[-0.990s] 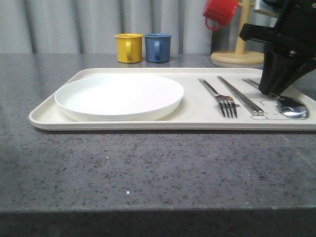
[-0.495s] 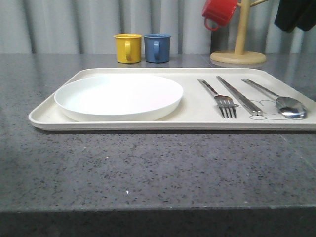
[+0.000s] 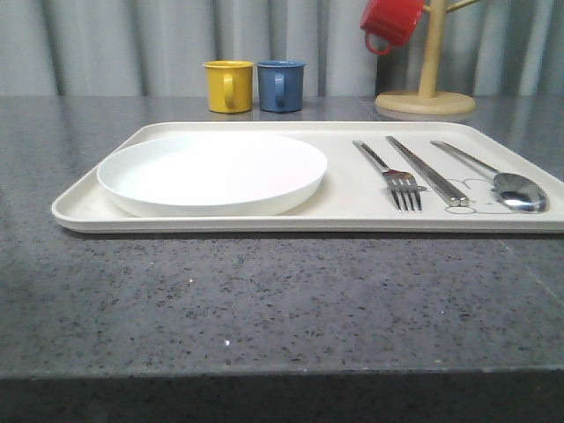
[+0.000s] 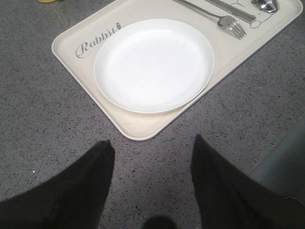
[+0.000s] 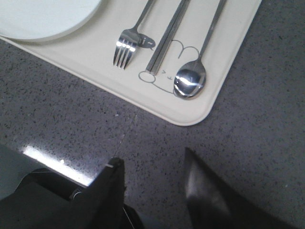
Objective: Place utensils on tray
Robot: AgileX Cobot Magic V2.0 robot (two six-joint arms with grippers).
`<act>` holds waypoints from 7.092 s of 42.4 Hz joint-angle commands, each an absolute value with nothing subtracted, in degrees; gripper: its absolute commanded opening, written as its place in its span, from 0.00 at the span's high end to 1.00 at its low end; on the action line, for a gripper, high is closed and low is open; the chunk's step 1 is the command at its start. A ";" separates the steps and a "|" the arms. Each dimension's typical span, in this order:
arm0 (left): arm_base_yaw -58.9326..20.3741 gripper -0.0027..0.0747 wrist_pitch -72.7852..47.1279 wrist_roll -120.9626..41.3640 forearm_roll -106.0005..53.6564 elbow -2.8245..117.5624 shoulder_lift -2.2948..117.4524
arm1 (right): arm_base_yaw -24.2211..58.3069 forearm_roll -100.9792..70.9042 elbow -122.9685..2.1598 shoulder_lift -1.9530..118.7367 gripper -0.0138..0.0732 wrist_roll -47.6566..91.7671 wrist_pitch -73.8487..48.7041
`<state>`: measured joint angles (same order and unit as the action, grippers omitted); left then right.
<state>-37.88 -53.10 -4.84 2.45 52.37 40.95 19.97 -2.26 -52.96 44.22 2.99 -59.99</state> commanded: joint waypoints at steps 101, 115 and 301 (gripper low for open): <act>-14.44 0.99 -12.15 -4.22 2.41 24.95 19.85 | 19.99 -1.83 -45.78 24.17 0.97 0.70 -55.18; -4.24 0.99 5.06 -4.22 -3.50 2.00 2.91 | 19.99 -1.83 -45.78 24.17 0.97 0.70 -55.18; -1.27 0.99 3.12 -4.22 -3.38 -0.93 -1.52 | 0.95 -2.44 1.52 -1.49 0.97 -0.67 3.45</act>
<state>-0.89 -1.23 -4.84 -2.89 -0.18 -0.22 1.35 -3.31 1.53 -0.56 -0.77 -1.47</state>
